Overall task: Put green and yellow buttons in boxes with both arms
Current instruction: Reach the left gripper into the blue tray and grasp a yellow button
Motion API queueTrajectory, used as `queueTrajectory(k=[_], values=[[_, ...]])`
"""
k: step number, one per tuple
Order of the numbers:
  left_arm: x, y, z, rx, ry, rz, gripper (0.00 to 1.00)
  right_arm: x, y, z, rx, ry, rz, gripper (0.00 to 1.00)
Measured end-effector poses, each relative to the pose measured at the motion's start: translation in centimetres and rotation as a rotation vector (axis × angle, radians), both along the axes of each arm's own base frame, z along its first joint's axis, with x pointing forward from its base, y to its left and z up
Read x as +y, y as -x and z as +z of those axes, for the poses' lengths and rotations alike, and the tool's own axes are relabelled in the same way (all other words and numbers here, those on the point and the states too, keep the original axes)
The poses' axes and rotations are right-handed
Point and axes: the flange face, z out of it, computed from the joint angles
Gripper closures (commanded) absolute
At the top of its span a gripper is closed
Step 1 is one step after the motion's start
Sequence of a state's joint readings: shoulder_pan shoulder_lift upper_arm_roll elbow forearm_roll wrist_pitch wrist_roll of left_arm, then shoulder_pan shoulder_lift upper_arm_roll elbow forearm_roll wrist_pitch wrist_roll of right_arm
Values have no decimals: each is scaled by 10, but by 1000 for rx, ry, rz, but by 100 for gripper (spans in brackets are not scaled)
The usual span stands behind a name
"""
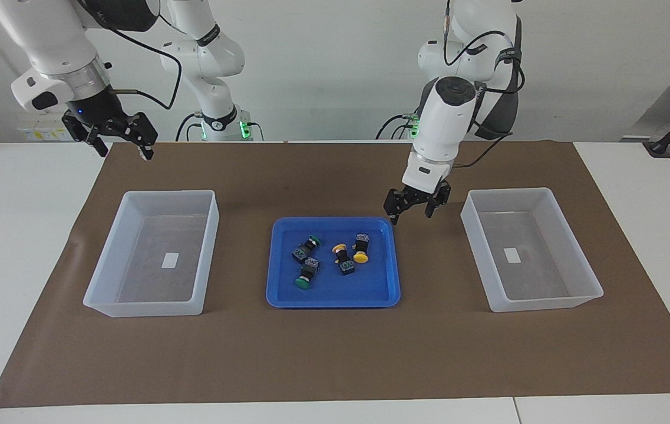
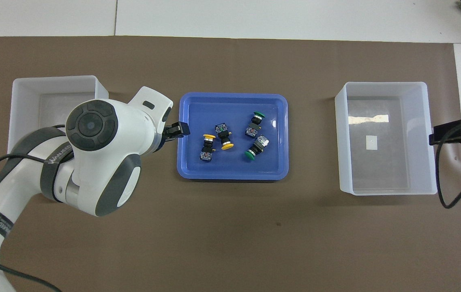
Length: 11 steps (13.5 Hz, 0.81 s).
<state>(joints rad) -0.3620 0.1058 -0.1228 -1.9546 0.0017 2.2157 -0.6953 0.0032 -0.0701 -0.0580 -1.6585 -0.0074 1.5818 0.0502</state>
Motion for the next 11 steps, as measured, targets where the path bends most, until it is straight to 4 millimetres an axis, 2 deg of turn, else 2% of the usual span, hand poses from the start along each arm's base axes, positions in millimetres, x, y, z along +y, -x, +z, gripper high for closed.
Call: queueTrajectory(k=[4, 9, 11], values=[[-46, 12, -50, 14, 23, 29, 0, -2, 0, -1, -7, 0, -3, 0], [-70, 10, -89, 9, 53, 66, 0, -2, 0, -1, -7, 0, -4, 0], [-75, 7, -95, 4, 60, 68, 0, -2, 0, -1, -7, 0, -4, 0]])
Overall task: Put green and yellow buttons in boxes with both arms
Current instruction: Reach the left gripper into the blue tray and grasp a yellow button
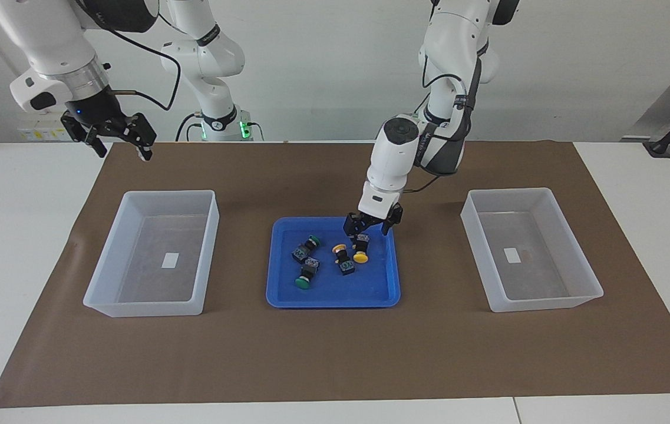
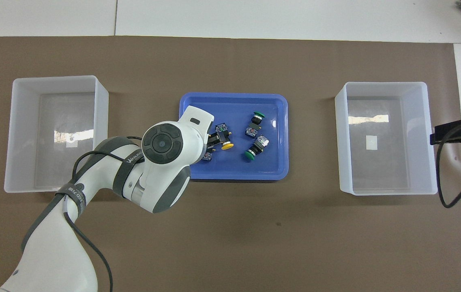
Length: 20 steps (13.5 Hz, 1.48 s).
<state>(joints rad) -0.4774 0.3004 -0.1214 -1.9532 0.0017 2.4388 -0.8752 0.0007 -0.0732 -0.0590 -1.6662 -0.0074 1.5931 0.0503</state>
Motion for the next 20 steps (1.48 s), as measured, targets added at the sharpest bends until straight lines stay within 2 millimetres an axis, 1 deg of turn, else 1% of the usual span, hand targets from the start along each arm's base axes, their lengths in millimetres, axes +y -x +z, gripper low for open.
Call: queueTrajectory(k=[2, 4, 6, 8, 10, 11, 14, 15, 16, 19, 20], values=[[-2, -1, -2, -2, 2, -1, 4, 0, 0, -1, 3, 0, 0, 0], [-10, 2, -7, -14, 11, -14, 12, 0, 1, -2, 5, -1, 0, 0], [-16, 4, -13, -23, 4, -35, 14, 0, 2, -2, 6, -1, 0, 0], [-19, 3, -19, -36, -10, -55, 23, 0, 3, -3, 7, -1, -1, 0], [-19, 2, -25, -35, -18, -61, 25, 0, 3, -3, 8, -1, -1, 0], [-19, 3, -28, -33, -19, -63, 28, 0, 3, -3, 8, -1, -1, 0], [-19, 2, -31, -33, -25, -81, 32, -1, 4, -4, 9, -1, -2, 0], [-18, 1, -31, -34, -28, -91, 35, -1, 4, -4, 9, -1, -2, 0], [-16, 0, -32, -35, -30, -98, 41, -1, 4, -4, 9, -1, -2, 0], [-15, 0, -35, -32, -35, -105, 54, -1, 4, -5, 11, -1, -2, 0], [-15, 0, -38, -29, -37, -107, 64, -1, 4, -5, 13, -1, -2, 0]])
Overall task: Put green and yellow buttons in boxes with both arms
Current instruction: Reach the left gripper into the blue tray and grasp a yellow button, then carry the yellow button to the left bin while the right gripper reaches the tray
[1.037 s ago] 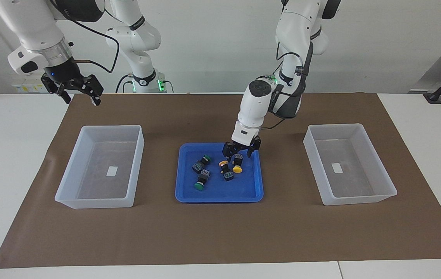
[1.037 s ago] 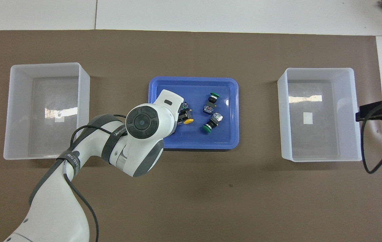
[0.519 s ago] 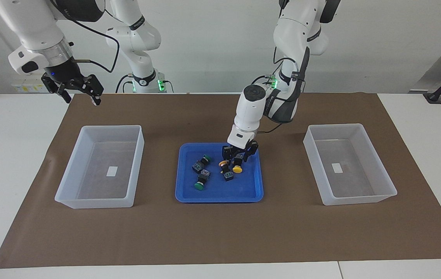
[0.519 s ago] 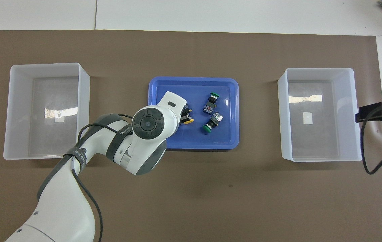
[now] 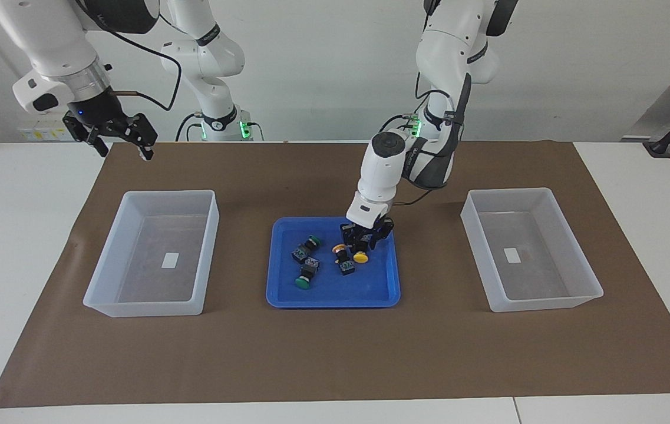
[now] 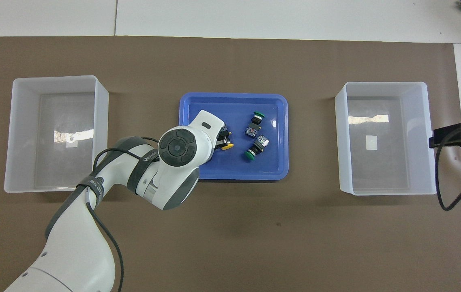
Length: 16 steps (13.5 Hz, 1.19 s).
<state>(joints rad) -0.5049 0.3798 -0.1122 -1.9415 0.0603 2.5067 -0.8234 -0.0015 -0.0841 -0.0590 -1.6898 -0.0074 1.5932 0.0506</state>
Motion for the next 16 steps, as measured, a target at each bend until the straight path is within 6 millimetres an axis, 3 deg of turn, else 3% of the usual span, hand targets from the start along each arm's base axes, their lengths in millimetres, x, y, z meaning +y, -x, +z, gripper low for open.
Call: queueTrajectory(k=[4, 5, 9, 12, 13, 16], values=[[0, 0, -1, 1, -1, -2, 97, 0, -1, 0, -5, 0, 0, 0], [1, -1, -1, 1, -1, -2, 100, 0, -1, 0, -10, 1, 0, 0], [7, -9, 3, -7, 0, 14, 100, 1, -2, -1, -21, 1, 2, 0], [20, -33, 29, 0, -10, 47, 100, 10, -11, -6, -69, 3, -48, 0], [26, -42, 41, 4, -15, 62, 100, 21, -16, -11, -88, 1, -61, 0], [63, -71, 87, -5, -19, 125, 100, 82, -45, -44, -143, -13, -108, 0]])
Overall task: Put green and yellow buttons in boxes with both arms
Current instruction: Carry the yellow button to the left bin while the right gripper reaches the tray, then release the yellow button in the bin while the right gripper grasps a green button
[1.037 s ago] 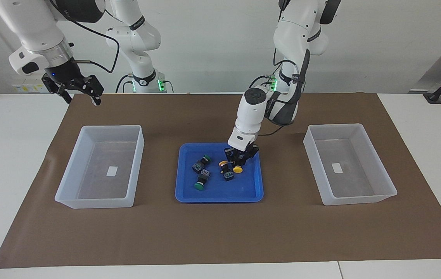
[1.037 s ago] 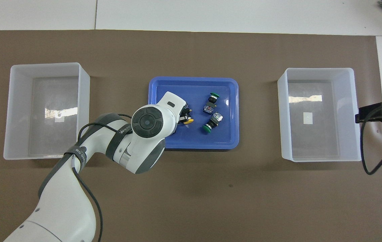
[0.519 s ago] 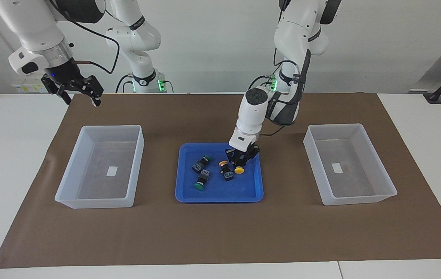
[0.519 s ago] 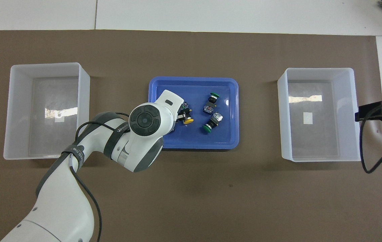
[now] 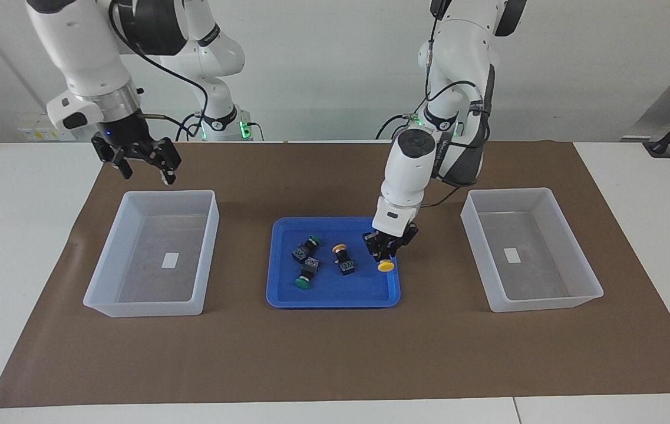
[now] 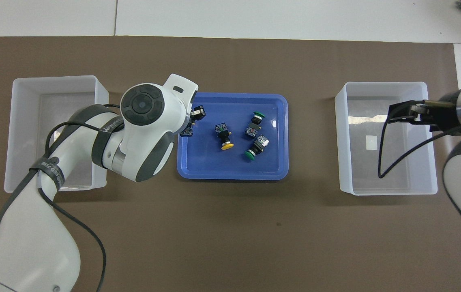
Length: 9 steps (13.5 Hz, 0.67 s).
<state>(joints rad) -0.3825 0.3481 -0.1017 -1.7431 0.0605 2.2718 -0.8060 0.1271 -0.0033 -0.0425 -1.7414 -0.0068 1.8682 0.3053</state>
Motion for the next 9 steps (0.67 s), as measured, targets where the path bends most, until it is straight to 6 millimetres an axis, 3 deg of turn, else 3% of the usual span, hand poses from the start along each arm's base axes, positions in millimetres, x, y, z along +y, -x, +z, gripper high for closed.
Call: queueTrajectory(k=[4, 7, 9], values=[[83, -24, 59, 0, -27, 50, 100, 83, -41, -71, -69, -39, -51, 0], [165, -44, 80, 33, -47, -4, 100, 145, -57, -129, -97, -67, -75, 0], [225, -53, 81, 45, -54, -65, 100, 189, -60, -166, -120, -90, -74, 0]])
